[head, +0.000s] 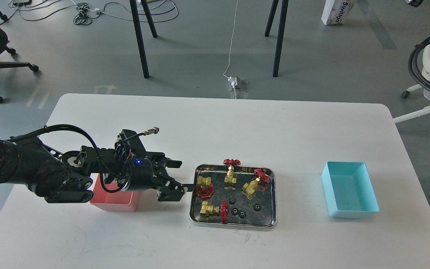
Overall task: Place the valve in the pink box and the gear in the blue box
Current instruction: 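Reach the left gripper into the tray and grasp a brass valve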
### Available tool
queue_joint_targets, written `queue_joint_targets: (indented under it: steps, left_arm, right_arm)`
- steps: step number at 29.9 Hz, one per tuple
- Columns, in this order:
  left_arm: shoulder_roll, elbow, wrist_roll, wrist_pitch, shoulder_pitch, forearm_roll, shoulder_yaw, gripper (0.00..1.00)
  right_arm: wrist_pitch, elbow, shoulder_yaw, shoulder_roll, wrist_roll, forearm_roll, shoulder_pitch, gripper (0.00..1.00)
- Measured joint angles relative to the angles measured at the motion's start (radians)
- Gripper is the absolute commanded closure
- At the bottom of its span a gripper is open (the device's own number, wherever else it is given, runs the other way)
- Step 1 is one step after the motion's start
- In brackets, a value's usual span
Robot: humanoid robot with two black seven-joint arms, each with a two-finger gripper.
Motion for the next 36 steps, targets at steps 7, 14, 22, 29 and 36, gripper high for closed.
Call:
queue_joint_targets:
  steps: [7, 14, 22, 29, 36]
  left_arm:
    - [-0.02, 0.031, 0.0, 0.0, 0.064, 0.0, -0.042, 0.12]
    - [-0.035, 0.057, 0.0, 0.0, 0.08, 0.0, -0.072, 0.12]
    - [-0.084, 0.092, 0.0, 0.0, 0.093, -0.003, -0.073, 0.12]
    - [-0.127, 0.118, 0.0, 0.0, 0.094, -0.014, -0.074, 0.12]
    - [-0.129, 0.122, 0.0, 0.0, 0.093, -0.015, -0.073, 0.13]
  right_arm:
    - [-0.002, -0.003, 0.0, 0.002, -0.022, -0.002, -0.003, 0.01]
    - [-0.003, -0.001, 0.0, 0.001, -0.026, 0.0, -0.006, 0.01]
    - [-0.004, 0.001, 0.001, -0.001, -0.027, 0.001, -0.028, 0.01]
    - [-0.005, 0.0, 0.002, -0.001, -0.027, 0.001, -0.036, 0.01]
    - [-0.006, 0.002, 0.003, -0.003, -0.027, 0.001, -0.047, 0.01]
